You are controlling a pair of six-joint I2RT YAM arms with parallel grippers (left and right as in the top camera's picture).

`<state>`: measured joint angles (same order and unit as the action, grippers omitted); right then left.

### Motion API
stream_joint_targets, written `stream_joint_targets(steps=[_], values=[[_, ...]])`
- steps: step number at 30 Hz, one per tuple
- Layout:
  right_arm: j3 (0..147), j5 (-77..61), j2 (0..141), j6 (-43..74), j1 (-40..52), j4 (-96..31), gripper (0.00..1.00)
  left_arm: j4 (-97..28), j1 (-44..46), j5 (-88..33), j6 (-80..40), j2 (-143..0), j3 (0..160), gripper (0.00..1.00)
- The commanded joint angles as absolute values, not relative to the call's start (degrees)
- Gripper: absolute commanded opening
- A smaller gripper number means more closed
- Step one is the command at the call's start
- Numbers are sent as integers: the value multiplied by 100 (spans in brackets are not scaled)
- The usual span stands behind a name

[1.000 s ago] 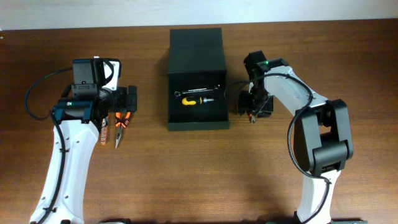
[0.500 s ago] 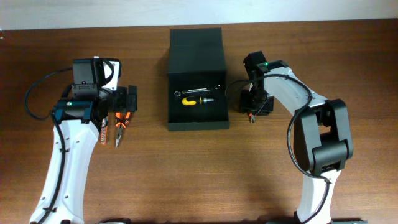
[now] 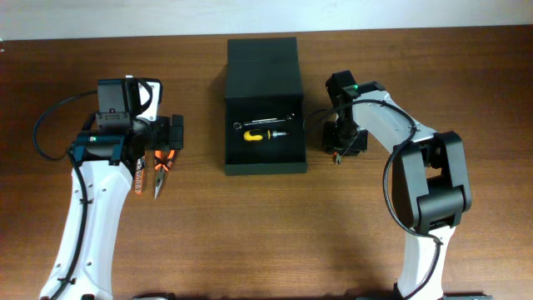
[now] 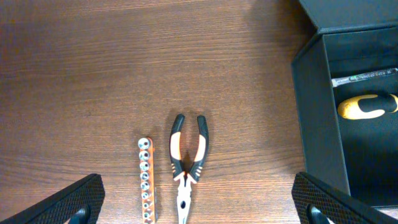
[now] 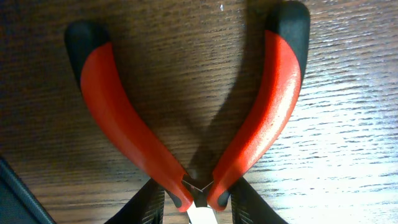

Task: Pack container
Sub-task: 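Move the right gripper to the red pliers and grasp them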

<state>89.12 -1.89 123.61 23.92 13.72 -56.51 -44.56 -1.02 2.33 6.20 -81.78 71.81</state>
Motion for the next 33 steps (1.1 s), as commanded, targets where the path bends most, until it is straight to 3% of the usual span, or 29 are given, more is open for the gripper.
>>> stream_joint_targets(steps=[1,4,7,19,26,33], values=[[8866,-126,12650,2432,1387,-5658,33,-4442,-89,165,545,-8206,7290,99],[8866,-148,12650,2429,1387,-5677,31,-4440,-91,167,545,-8206,7290,99],[8868,-148,12648,2429,1387,-5699,20,-4440,-91,165,545,-8206,7290,99],[8873,-137,12575,2427,1385,-5778,19,-4438,-89,165,545,-8206,7290,99],[8910,-38,12486,2429,1382,-5789,8,-4423,-89,165,545,-8206,7290,99],[8921,-34,12440,2429,1380,-5813,7,-4418,-89,165,545,-8206,7290,99]])
